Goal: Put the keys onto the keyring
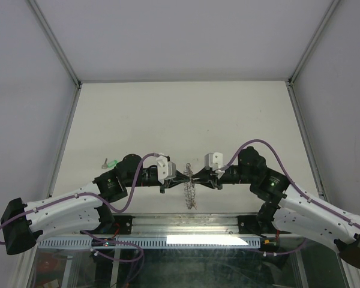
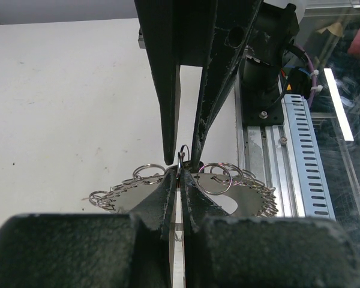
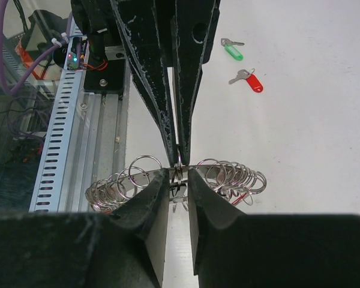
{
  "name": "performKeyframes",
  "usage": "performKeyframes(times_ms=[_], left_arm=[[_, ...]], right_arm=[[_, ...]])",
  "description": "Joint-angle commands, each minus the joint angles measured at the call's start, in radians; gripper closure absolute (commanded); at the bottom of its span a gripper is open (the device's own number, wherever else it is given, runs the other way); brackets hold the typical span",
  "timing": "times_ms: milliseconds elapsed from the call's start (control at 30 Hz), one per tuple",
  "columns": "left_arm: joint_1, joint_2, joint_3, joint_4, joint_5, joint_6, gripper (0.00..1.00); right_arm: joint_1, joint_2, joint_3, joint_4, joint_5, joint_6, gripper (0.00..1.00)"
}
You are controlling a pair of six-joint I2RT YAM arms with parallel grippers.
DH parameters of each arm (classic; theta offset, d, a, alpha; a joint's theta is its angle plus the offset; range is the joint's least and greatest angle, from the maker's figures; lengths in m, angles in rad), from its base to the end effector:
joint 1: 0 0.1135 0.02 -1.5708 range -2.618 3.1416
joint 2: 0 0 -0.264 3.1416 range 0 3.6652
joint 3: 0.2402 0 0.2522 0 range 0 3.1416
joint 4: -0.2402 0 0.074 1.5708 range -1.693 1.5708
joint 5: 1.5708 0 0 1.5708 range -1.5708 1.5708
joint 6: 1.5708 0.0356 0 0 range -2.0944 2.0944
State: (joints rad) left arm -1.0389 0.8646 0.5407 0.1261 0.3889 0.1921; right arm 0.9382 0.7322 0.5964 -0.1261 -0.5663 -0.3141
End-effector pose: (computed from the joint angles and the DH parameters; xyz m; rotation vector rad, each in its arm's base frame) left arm 0.0923 -0.1834 0.2723 1.2983 1.3243 -0.9452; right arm 0.0881 0.1524 0.2893 -1.4202 1.2583 0.9490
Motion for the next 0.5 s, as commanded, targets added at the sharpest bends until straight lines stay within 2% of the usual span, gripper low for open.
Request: performKeyframes(times_ms=[0,300,467], left_arm=[[0.010,-0.010,0.044,0.111,0.044,-0.022,1.00],[0.010,-0.010,0.039,0.125,0.057,-0.028,1.00],[0.010,-0.006,0.038,0.127,0.051,-0.028,1.00]], right_arm=[[0.000,0.006,0.045,0.042,-0.021,0.007,0.80],[0.001,0.010,0.046,0.040,-0.024,0.012,0.86],[0.001,0.010,0.057,0.029,-0.015,0.013,1.00]])
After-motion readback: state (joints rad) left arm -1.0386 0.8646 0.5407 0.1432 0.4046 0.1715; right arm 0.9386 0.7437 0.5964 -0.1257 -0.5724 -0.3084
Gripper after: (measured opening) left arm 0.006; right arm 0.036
